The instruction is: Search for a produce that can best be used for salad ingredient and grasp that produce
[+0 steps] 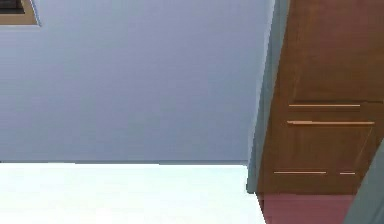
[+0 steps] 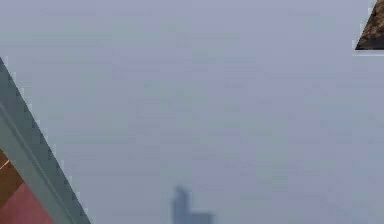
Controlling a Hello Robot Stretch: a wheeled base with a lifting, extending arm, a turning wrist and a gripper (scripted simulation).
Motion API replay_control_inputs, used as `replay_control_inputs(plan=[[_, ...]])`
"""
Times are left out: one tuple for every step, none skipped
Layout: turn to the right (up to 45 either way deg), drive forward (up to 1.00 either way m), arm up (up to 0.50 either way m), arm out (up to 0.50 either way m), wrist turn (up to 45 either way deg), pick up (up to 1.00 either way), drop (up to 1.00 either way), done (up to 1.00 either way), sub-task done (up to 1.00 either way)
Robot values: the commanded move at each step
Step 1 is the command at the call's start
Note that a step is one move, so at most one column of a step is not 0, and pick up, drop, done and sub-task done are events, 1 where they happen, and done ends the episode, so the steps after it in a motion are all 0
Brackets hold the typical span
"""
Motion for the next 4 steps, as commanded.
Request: replay_control_inputs(plan=[[3.0, 0.0, 0.0, 0.0, 0.0, 0.0, 0.0, 0.0, 0.0], [-45.0, 0.0, 0.0, 0.0, 0.0, 0.0, 0.0, 0.0, 0.0], [-45.0, 0.0, 0.0, 0.0, 0.0, 0.0, 0.0, 0.0, 0.0], [0.0, 0.05, 0.0, 0.0, 0.0, 0.0, 0.0, 0.0, 0.0]])
